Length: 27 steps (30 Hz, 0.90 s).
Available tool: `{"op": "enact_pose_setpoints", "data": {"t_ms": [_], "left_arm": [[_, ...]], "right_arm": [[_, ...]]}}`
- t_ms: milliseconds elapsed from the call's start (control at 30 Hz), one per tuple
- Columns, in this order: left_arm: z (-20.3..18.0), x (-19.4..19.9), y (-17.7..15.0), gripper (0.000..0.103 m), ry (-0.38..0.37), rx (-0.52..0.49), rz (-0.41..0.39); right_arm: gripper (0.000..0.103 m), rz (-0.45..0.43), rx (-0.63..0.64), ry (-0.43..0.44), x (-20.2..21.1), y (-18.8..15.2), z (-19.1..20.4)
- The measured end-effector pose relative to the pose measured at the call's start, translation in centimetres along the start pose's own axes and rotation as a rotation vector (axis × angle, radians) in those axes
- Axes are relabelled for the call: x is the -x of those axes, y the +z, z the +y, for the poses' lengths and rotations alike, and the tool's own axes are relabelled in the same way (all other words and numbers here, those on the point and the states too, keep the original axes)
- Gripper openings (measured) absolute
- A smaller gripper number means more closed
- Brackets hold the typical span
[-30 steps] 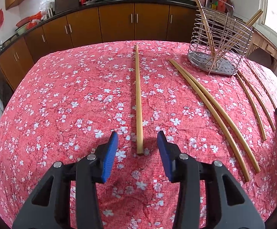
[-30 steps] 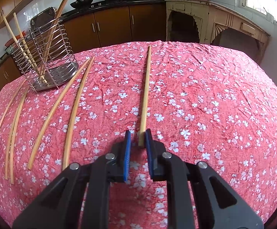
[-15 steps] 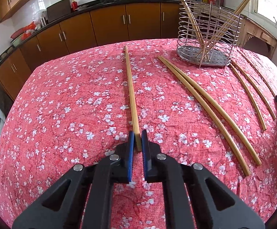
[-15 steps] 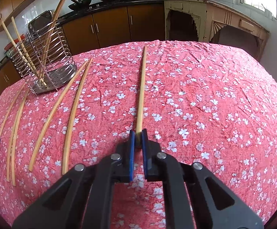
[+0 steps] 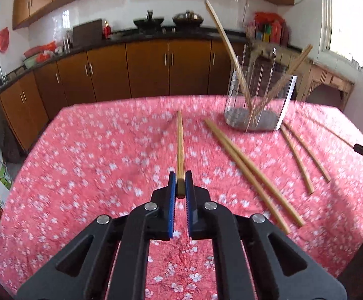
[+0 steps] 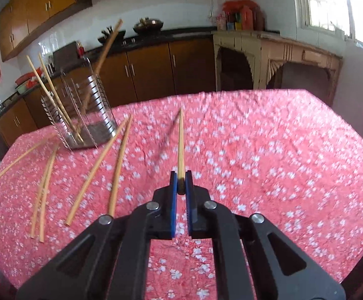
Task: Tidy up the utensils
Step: 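Lift both held chopsticks up toward the wire holder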
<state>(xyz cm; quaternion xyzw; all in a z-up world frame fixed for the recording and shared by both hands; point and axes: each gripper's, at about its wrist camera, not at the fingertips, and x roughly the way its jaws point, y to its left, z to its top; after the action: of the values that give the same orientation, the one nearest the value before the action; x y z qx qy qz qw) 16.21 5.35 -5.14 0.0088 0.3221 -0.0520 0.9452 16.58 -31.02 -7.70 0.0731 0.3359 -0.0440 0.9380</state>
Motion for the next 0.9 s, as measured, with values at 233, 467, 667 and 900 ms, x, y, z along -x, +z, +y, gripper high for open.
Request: {"op": "enact_pose_setpoints", "data": {"t_ms": [233,467,667,900], "left_arm": [[0.9,3.8,3.9,0.007,0.027,0.056,-0.185],[1.9,4.0,6.4,0.007,0.047,0.102,-0.235],[2.1,3.5,8.1,0.007,0.057,0.119,-0.253],[1.5,4.0,10.1,0.007,0.061,0.114,-0.289]], "right_arm": [[0.007,-0.192,0.012,0.02,5.2,3.4,0.8],[0.007,-0.279,-0.002,0.022,6.4,6.5,0.9],[0.007,-0.306,-0.024,0.034,6.2,8.8,1.0],[0.007,-0.338,-0.038,0.053,6.4,11.4,1.2]]}}
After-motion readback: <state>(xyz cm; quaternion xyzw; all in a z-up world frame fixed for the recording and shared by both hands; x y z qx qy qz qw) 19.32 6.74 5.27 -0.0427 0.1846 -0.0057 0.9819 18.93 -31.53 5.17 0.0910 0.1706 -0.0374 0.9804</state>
